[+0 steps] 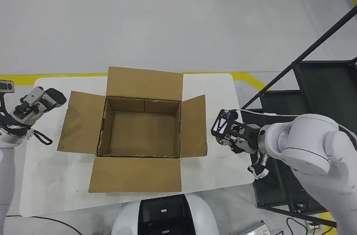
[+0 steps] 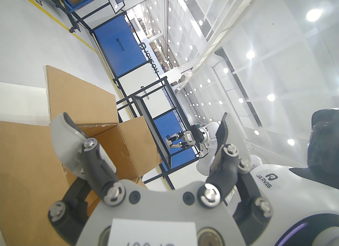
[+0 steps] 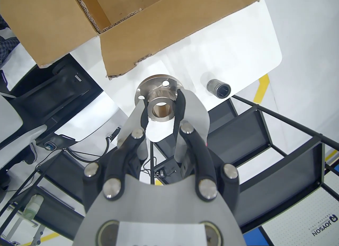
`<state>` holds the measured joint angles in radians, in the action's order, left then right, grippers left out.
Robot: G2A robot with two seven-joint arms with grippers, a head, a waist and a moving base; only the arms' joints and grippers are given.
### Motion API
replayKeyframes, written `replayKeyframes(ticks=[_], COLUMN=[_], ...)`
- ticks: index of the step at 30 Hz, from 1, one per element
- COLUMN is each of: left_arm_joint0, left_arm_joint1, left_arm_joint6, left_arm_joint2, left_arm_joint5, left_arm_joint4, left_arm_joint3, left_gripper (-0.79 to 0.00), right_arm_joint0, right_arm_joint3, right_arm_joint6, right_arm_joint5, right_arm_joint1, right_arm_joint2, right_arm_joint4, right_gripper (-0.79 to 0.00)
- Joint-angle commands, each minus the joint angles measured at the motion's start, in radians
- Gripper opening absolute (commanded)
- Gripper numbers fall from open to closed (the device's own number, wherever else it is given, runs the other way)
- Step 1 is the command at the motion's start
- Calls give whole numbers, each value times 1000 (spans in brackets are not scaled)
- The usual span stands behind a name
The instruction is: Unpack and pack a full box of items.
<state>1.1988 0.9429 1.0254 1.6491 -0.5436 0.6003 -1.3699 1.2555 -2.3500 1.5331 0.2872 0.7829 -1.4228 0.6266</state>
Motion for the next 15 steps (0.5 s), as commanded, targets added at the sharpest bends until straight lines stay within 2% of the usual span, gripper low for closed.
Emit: replayKeyframes(ticks=[1,8,15], left_arm_joint0=[0,0,0], left_arm_joint1=[0,0,0], left_arm_joint6=[0,0,0], left_arm_joint2=[0,0,0], left_arm_joint5=[0,0,0], left_arm_joint4=[0,0,0], left_arm_joint3=[0,0,0], left_gripper=[0,0,0], right_arm_joint0=[0,2,127], right_arm_joint3=[0,3,0], right_arm_joint6=[0,-5,-39], right_arm_joint5=[0,-2,-24], right_arm_joint1=[0,0,-9], right_arm_joint2=[0,0,-54], right_arm_joint4=[0,3,42], right_gripper=[-785,-785,-785])
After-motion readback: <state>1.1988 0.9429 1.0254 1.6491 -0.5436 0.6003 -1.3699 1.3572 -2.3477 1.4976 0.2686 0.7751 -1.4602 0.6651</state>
